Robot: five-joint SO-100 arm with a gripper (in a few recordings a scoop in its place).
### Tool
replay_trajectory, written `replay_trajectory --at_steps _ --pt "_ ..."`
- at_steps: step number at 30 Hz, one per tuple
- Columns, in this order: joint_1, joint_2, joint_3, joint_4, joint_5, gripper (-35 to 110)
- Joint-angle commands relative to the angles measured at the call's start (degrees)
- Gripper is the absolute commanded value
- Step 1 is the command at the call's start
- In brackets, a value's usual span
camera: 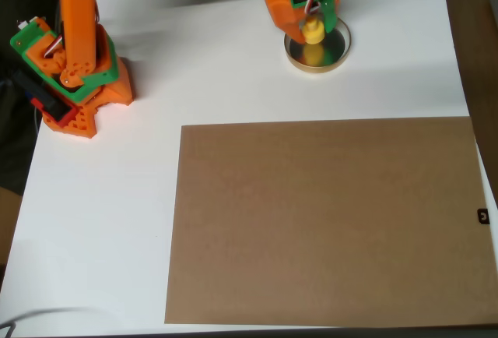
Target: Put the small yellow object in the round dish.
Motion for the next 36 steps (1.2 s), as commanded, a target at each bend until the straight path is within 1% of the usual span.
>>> replay_trajectory --at_steps 1,10,14,19,25,30,33,36 --pt "-0.62 2.37 -4.39 0.70 -0.79 6" --pt "1.23 2.37 -3.87 1.41 -2.99 21" --pt "1.67 3.52 -3.87 2.72 -4.66 24" --pt "3.16 9.05 -2.55 6.68 -8.70 24" --pt "6.24 21.45 9.05 9.14 -15.21 24" --pt "14.15 33.93 24.70 7.47 -19.51 24" --pt "21.80 43.07 34.10 6.24 -23.03 23" --pt "31.20 50.71 39.73 5.80 -26.63 23"
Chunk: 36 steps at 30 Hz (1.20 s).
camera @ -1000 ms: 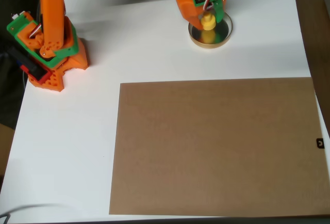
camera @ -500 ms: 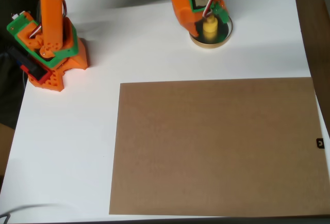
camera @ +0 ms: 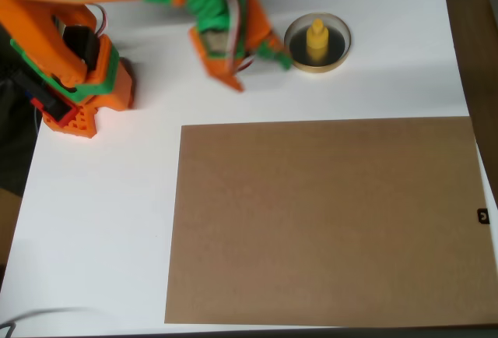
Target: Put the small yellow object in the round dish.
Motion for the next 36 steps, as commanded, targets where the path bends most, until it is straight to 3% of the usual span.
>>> replay_trajectory --at_steps 1,8,17,23,36 --pt "12.04 12.83 4.66 -0.26 -4.57 23" --pt "31.20 23.20 9.58 -2.64 -8.26 23" --pt "48.52 36.12 18.11 -10.46 -1.41 23" --pt "56.43 51.77 27.60 -15.56 5.80 24" --pt "67.76 79.10 44.38 -12.74 13.18 25"
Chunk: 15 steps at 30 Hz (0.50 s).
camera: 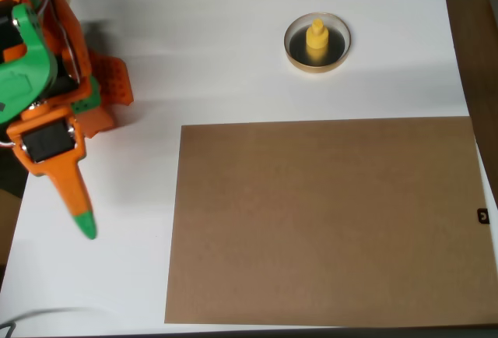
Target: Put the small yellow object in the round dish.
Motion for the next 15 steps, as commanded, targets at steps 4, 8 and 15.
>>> replay_trajectory --at_steps 4,8,15 --pt "5.45 6.33 3.96 0.26 2.90 24" --pt "8.00 7.29 5.98 -1.14 6.24 24" --pt "13.10 9.58 9.58 -3.78 12.66 18"
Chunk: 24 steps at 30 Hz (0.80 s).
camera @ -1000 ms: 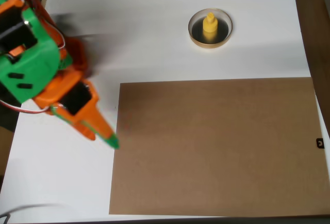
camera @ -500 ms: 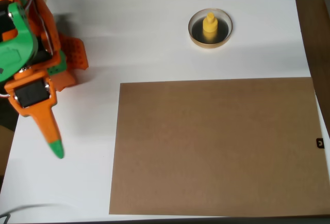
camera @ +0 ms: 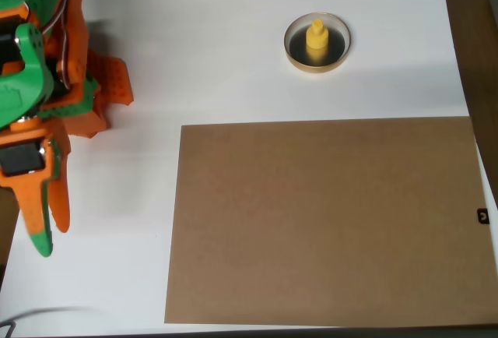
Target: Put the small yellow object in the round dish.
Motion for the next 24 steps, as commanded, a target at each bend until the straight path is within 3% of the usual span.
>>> replay_trajectory --at_steps 1,7,15,24 --pt "3.08 2.20 0.88 -1.76 2.20 17" --pt "2.11 2.20 4.13 -2.55 2.02 15" --pt "1.23 2.20 5.71 -4.13 1.05 0" --pt "1.32 2.20 5.89 -4.92 0.97 0"
